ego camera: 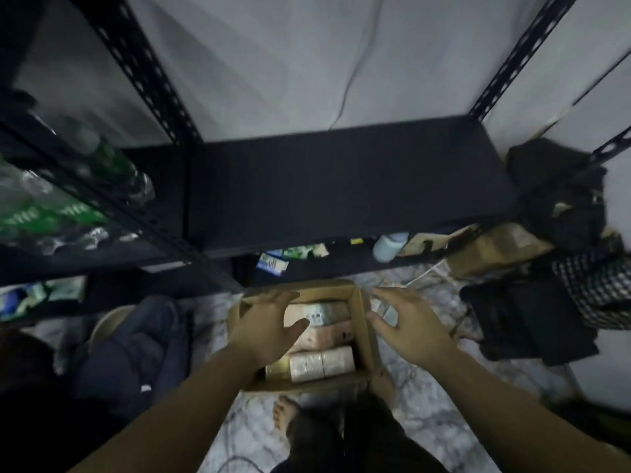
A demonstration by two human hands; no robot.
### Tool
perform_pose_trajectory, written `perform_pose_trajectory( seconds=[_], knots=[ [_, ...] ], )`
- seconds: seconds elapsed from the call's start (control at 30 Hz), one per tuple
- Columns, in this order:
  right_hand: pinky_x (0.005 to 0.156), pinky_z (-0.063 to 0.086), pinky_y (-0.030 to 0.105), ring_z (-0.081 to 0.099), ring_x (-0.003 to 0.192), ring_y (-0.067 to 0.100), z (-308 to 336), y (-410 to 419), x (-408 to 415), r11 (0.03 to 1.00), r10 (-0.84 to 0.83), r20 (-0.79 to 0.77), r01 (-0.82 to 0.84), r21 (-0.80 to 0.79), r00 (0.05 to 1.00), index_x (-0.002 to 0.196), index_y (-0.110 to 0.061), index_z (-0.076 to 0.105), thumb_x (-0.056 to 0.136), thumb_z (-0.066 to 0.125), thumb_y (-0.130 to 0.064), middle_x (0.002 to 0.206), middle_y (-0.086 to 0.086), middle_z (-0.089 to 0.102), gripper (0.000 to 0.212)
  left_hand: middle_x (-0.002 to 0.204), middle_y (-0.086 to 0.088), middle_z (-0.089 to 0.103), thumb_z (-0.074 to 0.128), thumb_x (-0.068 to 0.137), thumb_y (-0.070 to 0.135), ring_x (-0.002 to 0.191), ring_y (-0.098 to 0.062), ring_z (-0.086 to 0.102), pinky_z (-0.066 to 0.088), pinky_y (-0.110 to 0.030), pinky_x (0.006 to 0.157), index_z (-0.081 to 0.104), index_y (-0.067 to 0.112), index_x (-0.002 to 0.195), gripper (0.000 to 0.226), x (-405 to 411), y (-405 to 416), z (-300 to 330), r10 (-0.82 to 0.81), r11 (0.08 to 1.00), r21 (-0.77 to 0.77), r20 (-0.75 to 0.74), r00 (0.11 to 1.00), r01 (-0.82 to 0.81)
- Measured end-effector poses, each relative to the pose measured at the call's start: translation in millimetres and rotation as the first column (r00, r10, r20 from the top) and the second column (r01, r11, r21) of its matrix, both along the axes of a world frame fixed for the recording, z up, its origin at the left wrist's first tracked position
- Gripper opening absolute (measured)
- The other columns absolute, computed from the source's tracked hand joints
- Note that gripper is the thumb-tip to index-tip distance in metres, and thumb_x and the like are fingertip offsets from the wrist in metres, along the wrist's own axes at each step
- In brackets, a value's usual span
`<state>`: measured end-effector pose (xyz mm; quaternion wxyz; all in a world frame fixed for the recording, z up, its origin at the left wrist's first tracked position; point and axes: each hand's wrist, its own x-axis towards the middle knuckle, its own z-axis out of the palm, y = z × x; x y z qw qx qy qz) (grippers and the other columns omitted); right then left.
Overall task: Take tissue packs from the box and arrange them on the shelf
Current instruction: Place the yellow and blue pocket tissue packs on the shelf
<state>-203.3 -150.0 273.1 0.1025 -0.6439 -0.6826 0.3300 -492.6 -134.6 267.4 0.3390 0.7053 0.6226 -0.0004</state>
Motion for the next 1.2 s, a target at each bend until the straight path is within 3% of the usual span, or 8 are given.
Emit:
perform_pose_trajectory(
  seconds=[0.1,0.33,0.53,0.77,0.9,1.07,1.13,1.2],
  knots=[
    [0.097,0.052,0.036,0.063,0.119,0.022,-59,-9,-8,0.995,0.002,-0.003,-0.003,-0.104,1.0,0.137,-0.021,0.066,0.088,0.059,-0.054,0.124,0.003,0.072,0.06,0.143,0.005,0.057,0.063,0.094,0.055,0.136,-0.019,0.048,0.043,-0.033,0.109,0.054,0.027,0.147,0.06,-5,-18,-56,0.059,0.993,-0.099,-0.015,0.998,-0.06],
    [0.088,0.041,0.019,0.064,0.11,0.018,-171,-12,-30,0.974,0.004,0.04,0.006,-0.227,0.999,0.136,-0.02,0.067,0.091,0.075,-0.034,0.12,0.001,0.071,0.047,0.148,0.0,0.052,0.067,0.095,0.045,0.133,-0.021,0.052,0.045,-0.033,0.107,0.05,0.027,0.149,0.06,-13,-49,-175,0.183,0.931,-0.318,-0.02,0.983,-0.18],
    [0.106,0.049,0.035,0.06,0.128,0.022,-292,-21,-38,0.9,0.065,0.074,-0.027,-0.436,0.995,0.146,-0.024,0.058,0.092,0.069,-0.051,0.139,0.0,0.066,0.061,0.146,0.001,0.05,0.071,0.091,0.047,0.124,-0.022,0.057,0.057,-0.038,0.095,0.047,0.029,0.149,0.065,-18,-72,-293,0.242,0.833,-0.503,-0.042,0.969,-0.23],
    [0.109,0.047,0.046,0.054,0.136,0.03,-404,-27,-46,0.727,0.062,0.155,0.062,-0.683,0.986,0.165,-0.021,0.014,0.096,0.06,-0.06,0.161,0.005,0.043,0.092,0.153,-0.003,0.05,0.07,0.091,0.055,0.135,-0.025,0.052,0.045,-0.041,0.11,0.029,0.024,0.159,0.086,-13,-87,-405,0.293,0.753,-0.595,-0.078,0.953,-0.281],
    [0.112,0.044,0.046,0.043,0.145,0.031,-432,-34,-51,0.649,-0.095,0.141,0.169,-0.742,0.985,0.166,-0.018,0.008,0.092,0.065,-0.061,0.167,0.003,0.031,0.103,0.147,0.001,0.055,0.083,0.081,0.048,0.132,-0.022,0.055,0.048,-0.044,0.108,0.029,0.023,0.158,0.097,-10,-91,-427,0.425,0.723,-0.597,-0.011,0.905,-0.347],
    [0.113,0.04,0.04,0.041,0.146,0.028,-414,-41,-48,0.727,-0.185,0.147,0.237,-0.644,0.972,0.163,-0.017,0.022,0.087,0.071,-0.062,0.163,0.005,0.038,0.101,0.153,-0.007,0.046,0.098,0.063,0.041,0.132,-0.026,0.052,0.05,-0.038,0.104,0.012,0.019,0.165,0.136,-15,-84,-413,0.633,0.599,-0.635,0.003,0.774,-0.487],
    [0.111,0.041,0.038,0.046,0.143,0.028,-403,-44,-47,0.76,-0.212,0.143,0.255,-0.598,0.967,0.16,-0.014,0.03,0.085,0.071,-0.065,0.159,0.006,0.045,0.099,0.137,-0.009,0.055,0.102,0.057,0.035,0.119,-0.024,0.058,0.051,-0.03,0.089,0.028,0.013,0.161,0.129,-23,-81,-401,0.66,0.558,-0.668,-0.004,0.751,-0.493],
    [0.106,0.043,0.036,0.05,0.138,0.027,-393,-44,-47,0.777,-0.235,0.136,0.271,-0.569,0.962,0.157,-0.014,0.039,0.084,0.07,-0.067,0.154,0.007,0.05,0.095,0.121,-0.006,0.061,0.103,0.054,0.023,0.104,-0.02,0.062,0.053,-0.03,0.077,0.053,0.014,0.141,0.101,-31,-79,-390,0.704,0.509,-0.689,-0.011,0.71,-0.516]
  ],
)
